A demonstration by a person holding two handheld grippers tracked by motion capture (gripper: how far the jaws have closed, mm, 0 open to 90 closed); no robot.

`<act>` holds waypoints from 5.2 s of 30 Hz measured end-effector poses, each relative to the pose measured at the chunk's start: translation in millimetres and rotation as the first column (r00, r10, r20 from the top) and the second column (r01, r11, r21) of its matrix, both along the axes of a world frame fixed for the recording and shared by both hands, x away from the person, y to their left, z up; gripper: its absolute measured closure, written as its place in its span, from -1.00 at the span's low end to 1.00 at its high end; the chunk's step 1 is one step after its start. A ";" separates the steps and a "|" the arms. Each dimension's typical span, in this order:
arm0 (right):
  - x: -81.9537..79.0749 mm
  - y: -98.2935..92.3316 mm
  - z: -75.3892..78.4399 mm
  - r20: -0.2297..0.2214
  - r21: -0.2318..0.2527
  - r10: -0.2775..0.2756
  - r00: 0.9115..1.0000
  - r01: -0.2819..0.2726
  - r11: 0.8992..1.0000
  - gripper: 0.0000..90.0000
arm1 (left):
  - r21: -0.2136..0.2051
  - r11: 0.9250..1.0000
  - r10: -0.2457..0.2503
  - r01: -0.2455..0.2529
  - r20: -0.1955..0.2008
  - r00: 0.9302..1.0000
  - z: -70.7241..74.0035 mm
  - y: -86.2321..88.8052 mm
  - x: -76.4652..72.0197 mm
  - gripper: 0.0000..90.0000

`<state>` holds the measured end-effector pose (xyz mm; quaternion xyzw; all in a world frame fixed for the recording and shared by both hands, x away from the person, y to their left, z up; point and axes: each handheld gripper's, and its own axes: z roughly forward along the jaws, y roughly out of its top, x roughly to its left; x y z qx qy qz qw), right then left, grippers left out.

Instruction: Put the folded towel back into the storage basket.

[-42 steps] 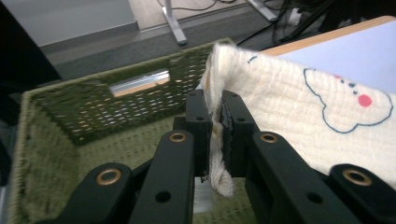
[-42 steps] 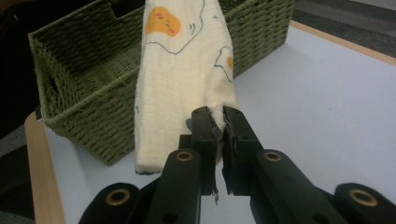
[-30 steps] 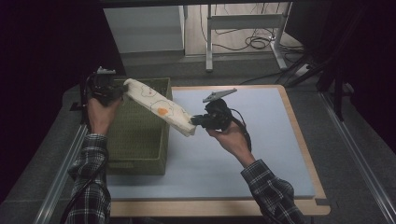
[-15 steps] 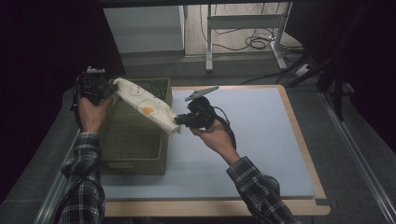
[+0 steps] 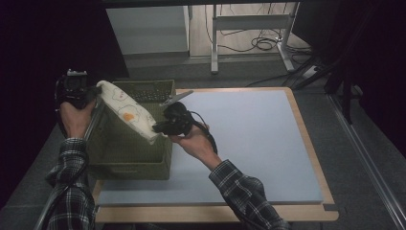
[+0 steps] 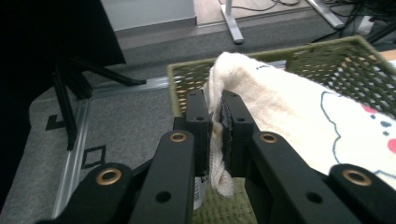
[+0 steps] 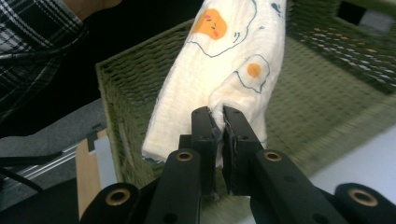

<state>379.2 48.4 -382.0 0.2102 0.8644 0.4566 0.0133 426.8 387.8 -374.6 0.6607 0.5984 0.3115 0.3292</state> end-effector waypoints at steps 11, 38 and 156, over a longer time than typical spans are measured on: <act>-7.2 35.1 -29.9 -0.048 -0.018 0.022 0.999 -0.023 1.000 0.86 | 0.057 0.998 -0.008 0.011 -0.052 0.999 -12.7 -5.5 18.5 0.86; -6.5 24.0 -67.9 -0.088 -0.043 -0.074 0.993 0.071 0.997 0.67 | 0.155 0.968 -0.153 0.195 -0.252 0.956 -62.5 -102.1 95.5 0.85; -75.4 -347.5 -127.4 0.115 -0.118 -0.418 0.901 0.430 0.895 -0.94 | -0.099 0.755 -0.652 0.649 0.001 0.758 -142.2 -328.4 -151.7 -1.00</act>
